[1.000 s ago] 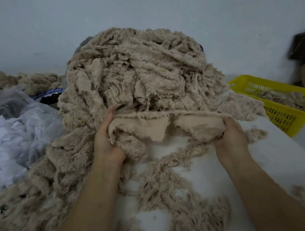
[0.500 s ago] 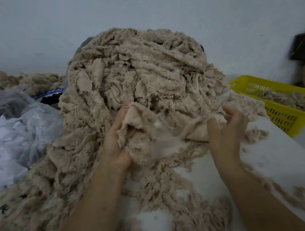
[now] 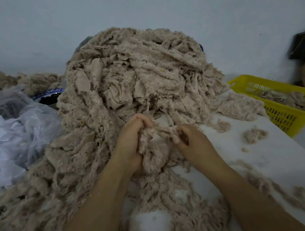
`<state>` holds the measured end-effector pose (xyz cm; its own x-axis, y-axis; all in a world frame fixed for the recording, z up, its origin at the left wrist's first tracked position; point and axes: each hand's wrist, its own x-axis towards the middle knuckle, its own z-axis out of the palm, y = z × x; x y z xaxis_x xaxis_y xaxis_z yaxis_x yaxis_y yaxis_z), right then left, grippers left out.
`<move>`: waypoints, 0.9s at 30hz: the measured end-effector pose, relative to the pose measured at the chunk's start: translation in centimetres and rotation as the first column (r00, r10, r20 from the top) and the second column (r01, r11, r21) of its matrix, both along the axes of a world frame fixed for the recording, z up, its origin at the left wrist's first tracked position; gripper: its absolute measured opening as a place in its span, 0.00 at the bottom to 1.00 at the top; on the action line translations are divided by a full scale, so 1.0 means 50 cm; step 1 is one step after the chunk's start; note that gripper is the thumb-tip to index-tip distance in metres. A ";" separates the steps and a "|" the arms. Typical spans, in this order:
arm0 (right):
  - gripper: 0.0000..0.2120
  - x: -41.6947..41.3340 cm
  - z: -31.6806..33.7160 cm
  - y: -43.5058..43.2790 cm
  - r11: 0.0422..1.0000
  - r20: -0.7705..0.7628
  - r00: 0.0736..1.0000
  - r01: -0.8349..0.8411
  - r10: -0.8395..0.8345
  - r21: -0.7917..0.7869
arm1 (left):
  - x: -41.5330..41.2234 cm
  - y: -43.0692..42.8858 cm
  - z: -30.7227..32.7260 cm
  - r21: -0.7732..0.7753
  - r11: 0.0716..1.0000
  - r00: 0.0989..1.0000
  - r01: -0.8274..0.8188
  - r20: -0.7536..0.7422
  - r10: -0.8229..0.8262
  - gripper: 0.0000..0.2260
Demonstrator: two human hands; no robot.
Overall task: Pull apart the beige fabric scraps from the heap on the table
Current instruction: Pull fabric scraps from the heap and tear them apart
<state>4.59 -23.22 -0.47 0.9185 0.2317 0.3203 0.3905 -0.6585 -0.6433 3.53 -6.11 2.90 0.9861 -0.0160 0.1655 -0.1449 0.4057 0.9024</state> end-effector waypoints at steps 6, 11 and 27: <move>0.10 0.010 -0.006 -0.017 1.000 -0.090 0.996 0.012 -0.015 -0.028 | -0.017 0.031 0.045 -0.326 0.871 0.917 0.368 0.282 -0.282 0.07; 0.12 -0.015 0.005 -0.011 0.945 -0.100 0.995 0.026 0.007 0.326 | -0.007 0.016 0.011 -0.288 0.952 0.992 0.100 -0.040 -0.116 0.15; 0.20 -0.025 0.023 -0.004 0.708 -0.299 0.924 0.045 0.238 0.704 | 0.020 0.026 -0.017 -0.626 0.779 0.985 0.018 -0.124 -0.123 0.11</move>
<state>3.33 -23.43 0.70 0.9808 0.1702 0.0948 0.0867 0.0541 -0.9948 4.53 -4.83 2.03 0.9994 -0.0319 0.0149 0.0215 0.8884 0.4586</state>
